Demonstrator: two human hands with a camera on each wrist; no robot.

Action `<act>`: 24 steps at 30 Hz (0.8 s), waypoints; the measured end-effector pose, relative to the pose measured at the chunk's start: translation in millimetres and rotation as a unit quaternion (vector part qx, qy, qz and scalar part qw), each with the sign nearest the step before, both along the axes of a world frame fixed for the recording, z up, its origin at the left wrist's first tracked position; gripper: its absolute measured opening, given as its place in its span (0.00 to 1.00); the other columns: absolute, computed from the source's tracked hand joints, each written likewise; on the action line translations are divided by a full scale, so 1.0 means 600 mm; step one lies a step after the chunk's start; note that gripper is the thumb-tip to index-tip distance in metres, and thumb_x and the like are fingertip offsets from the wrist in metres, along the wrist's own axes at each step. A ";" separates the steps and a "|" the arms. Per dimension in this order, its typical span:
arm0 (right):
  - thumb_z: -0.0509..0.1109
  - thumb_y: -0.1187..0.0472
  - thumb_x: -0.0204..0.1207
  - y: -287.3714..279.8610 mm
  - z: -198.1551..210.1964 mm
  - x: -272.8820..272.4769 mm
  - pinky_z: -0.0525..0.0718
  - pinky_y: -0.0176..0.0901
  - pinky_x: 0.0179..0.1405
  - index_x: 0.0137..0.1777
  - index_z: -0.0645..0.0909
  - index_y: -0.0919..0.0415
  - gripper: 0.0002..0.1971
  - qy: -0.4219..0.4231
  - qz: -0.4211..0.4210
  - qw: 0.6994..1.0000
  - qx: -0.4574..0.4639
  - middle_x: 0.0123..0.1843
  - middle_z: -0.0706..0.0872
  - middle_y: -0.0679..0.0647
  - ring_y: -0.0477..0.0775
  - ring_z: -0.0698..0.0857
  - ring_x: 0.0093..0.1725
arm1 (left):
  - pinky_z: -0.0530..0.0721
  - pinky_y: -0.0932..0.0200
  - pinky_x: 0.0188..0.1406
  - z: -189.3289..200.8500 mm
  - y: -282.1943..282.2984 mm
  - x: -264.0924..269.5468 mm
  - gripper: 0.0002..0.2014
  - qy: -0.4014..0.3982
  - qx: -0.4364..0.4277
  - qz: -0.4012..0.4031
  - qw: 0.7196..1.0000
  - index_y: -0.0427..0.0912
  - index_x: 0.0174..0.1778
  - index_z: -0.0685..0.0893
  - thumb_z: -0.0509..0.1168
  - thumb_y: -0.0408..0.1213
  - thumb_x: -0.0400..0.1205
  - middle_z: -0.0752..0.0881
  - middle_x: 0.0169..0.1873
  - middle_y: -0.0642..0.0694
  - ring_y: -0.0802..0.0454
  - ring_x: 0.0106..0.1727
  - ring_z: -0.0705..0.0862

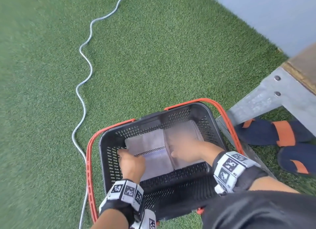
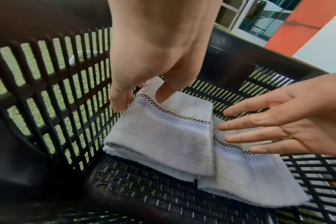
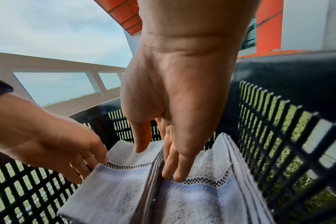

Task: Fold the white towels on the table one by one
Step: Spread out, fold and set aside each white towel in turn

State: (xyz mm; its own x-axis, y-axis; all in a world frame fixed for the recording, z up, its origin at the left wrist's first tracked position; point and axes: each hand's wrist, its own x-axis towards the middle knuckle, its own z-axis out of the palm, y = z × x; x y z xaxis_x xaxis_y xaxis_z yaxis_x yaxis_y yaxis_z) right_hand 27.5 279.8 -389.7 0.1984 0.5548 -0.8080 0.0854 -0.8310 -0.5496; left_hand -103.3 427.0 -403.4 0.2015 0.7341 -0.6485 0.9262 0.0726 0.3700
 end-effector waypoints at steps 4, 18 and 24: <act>0.64 0.57 0.88 -0.014 0.032 0.023 0.66 0.53 0.83 0.88 0.56 0.54 0.31 -0.029 -0.039 0.998 0.028 0.86 0.67 0.50 0.54 0.69 0.83 | 0.77 0.37 0.68 0.011 -0.013 0.014 0.28 0.004 0.007 -0.015 1.000 0.37 0.73 0.62 0.64 0.29 0.78 0.67 0.70 0.30 0.32 0.65 0.75; 0.66 0.59 0.86 -0.114 0.368 0.067 0.85 0.36 0.45 0.57 0.85 0.59 0.08 -0.237 -0.262 0.904 0.243 0.51 0.92 0.49 0.47 0.90 0.46 | 0.88 0.59 0.37 0.318 -0.052 0.162 0.09 -0.191 -0.004 -0.411 0.891 0.45 0.57 0.82 0.62 0.44 0.87 0.87 0.49 0.48 0.53 0.42 0.87; 0.67 0.57 0.85 -0.239 0.504 0.019 0.85 0.53 0.53 0.49 0.85 0.52 0.06 -0.329 -0.286 0.864 0.252 0.49 0.93 0.52 0.55 0.91 0.48 | 0.76 0.70 0.25 0.517 -0.156 0.185 0.07 -0.261 0.048 -0.542 0.798 0.44 0.50 0.82 0.63 0.42 0.87 0.86 0.45 0.48 0.57 0.37 0.82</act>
State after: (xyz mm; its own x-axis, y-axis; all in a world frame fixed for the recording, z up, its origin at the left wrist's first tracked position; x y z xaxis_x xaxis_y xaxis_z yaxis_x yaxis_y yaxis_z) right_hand 39.1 136.5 -87.1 0.8815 0.4616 -0.0997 0.1718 -0.5102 -0.8427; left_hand 7.8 333.5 -93.1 0.9754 -0.0125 -0.2203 0.1446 -0.7178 0.6811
